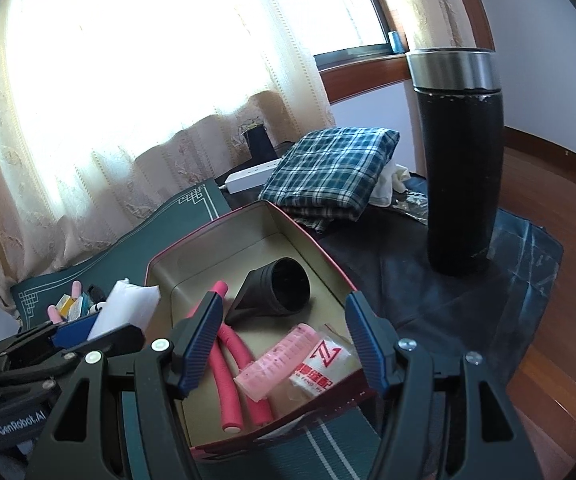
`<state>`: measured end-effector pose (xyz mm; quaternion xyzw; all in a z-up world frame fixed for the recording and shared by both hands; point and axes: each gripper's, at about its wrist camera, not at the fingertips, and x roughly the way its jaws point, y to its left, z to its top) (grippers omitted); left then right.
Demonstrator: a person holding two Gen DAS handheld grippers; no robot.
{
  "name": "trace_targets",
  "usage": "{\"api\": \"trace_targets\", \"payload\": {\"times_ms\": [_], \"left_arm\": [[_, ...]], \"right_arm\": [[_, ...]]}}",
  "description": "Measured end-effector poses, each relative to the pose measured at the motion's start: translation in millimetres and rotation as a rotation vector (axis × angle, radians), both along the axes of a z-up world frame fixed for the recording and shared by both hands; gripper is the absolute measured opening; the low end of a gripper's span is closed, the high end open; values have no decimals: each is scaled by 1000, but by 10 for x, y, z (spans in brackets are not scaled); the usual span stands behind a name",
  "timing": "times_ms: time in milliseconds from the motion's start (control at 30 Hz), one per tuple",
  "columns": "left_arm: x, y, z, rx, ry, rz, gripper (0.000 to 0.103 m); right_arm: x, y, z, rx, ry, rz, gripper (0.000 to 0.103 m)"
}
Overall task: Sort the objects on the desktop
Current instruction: 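Carry the white pad and pink roller into the red tin with both grippers, then open both grippers to drop the white pad and pink roller into the tin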
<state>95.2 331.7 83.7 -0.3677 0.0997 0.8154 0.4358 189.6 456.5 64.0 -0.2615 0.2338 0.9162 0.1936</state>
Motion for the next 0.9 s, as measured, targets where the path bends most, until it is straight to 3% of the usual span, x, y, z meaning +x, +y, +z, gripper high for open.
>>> {"api": "trace_targets", "payload": {"times_ms": [133, 900], "left_arm": [[9, 37, -28, 43, -35, -33, 64], [-366, -620, -120, 71, -79, 150, 64]], "right_arm": [[15, -16, 26, 6, 2, -12, 68], [-181, -300, 84, 33, -22, 45, 70]]}}
